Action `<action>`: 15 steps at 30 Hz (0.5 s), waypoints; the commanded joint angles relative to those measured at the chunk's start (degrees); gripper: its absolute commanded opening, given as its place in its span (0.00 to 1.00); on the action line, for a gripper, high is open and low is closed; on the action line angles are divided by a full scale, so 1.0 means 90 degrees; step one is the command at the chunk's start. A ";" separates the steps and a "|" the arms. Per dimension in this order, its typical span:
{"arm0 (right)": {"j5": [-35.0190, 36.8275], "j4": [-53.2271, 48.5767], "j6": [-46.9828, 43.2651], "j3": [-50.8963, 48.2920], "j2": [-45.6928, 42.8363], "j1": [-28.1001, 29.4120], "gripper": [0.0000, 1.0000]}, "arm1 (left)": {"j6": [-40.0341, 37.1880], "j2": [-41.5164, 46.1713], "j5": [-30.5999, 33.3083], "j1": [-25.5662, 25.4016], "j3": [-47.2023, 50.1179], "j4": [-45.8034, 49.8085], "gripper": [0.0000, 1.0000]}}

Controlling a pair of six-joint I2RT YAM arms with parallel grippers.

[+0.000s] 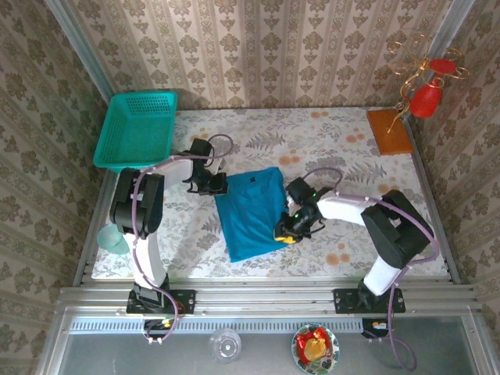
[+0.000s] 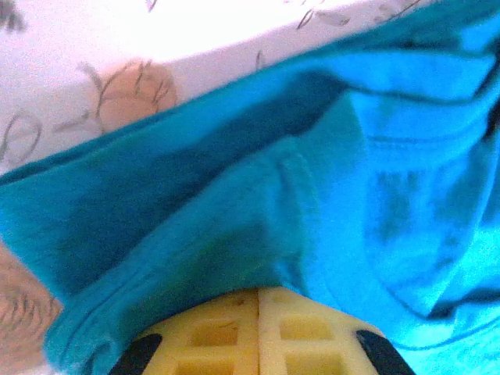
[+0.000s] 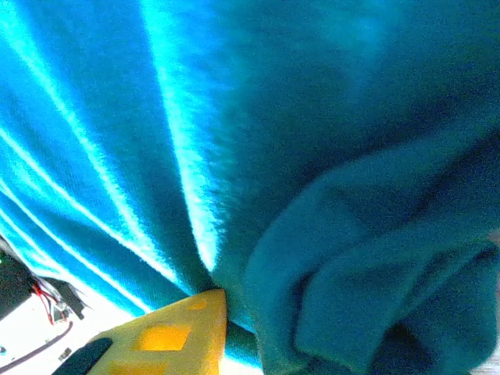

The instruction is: Fold the inside-out t-shirt

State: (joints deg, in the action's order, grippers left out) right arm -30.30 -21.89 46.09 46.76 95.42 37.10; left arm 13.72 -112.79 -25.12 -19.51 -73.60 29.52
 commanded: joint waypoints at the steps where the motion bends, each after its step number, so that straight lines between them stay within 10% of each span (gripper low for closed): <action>1: 0.0257 0.0089 0.1162 -0.0282 0.0170 0.0627 0.27 | -0.0414 -0.0253 -0.0290 -0.0029 -0.0335 0.0109 0.07; 15: 0.0972 -0.2299 -0.0870 0.2044 0.0121 -0.1191 0.33 | -0.0208 0.1094 -0.0301 -0.0141 0.0296 -0.0404 0.19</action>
State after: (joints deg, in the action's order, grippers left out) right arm -25.06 -35.11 44.40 62.17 95.48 30.55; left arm 10.87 -108.20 -28.08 -22.26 -73.01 27.11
